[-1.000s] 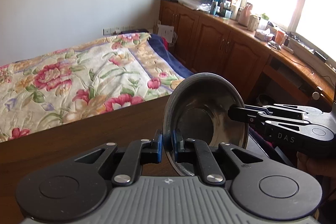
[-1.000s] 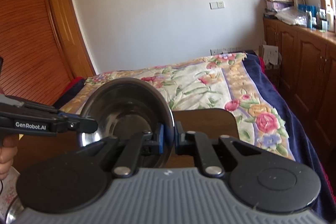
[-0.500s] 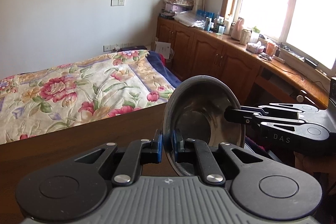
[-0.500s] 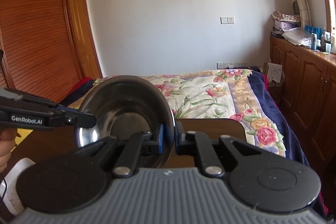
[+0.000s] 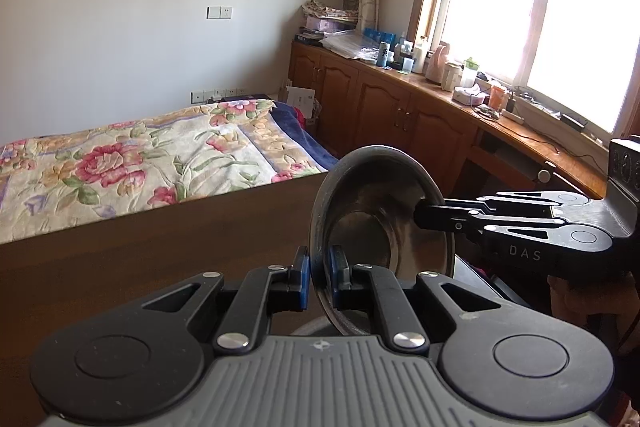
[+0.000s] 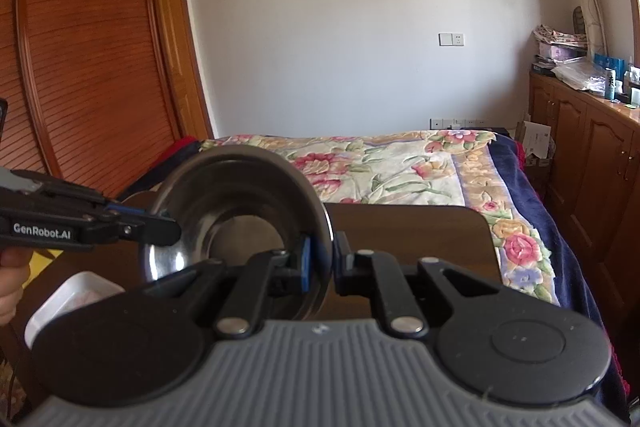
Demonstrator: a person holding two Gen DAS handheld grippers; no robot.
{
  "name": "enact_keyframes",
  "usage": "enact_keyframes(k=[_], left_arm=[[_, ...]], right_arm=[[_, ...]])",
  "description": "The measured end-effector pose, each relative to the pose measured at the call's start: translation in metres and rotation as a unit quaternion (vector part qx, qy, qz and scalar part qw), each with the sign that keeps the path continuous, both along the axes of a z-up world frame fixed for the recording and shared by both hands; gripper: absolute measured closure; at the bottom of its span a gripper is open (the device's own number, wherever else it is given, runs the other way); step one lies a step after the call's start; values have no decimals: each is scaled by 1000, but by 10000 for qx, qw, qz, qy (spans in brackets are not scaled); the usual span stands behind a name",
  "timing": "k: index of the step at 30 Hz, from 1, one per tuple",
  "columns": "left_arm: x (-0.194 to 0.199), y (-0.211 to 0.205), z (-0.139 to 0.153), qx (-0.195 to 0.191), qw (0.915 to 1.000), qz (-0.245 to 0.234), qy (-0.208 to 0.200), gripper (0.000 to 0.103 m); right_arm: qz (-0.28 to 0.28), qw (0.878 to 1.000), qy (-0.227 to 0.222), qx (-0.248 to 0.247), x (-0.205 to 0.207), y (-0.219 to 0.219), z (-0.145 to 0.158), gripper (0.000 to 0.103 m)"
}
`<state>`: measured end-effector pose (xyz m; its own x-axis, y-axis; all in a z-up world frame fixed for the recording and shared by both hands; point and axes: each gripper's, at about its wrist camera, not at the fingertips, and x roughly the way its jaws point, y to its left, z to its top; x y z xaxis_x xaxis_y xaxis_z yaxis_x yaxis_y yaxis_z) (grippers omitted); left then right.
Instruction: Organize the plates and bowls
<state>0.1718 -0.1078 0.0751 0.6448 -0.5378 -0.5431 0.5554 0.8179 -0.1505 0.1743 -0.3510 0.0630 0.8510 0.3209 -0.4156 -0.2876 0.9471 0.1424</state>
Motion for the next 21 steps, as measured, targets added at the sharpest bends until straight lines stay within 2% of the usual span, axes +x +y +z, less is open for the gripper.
enact_keyframes(k=[11, 21], left_arm=[[-26, 18, -16, -143, 9998, -10, 152, 92], [-40, 27, -38, -43, 9993, -51, 377, 92]], right_arm=[[195, 9997, 88, -83, -23, 13, -11, 90], [353, 9987, 221, -288, -35, 23, -23, 90]])
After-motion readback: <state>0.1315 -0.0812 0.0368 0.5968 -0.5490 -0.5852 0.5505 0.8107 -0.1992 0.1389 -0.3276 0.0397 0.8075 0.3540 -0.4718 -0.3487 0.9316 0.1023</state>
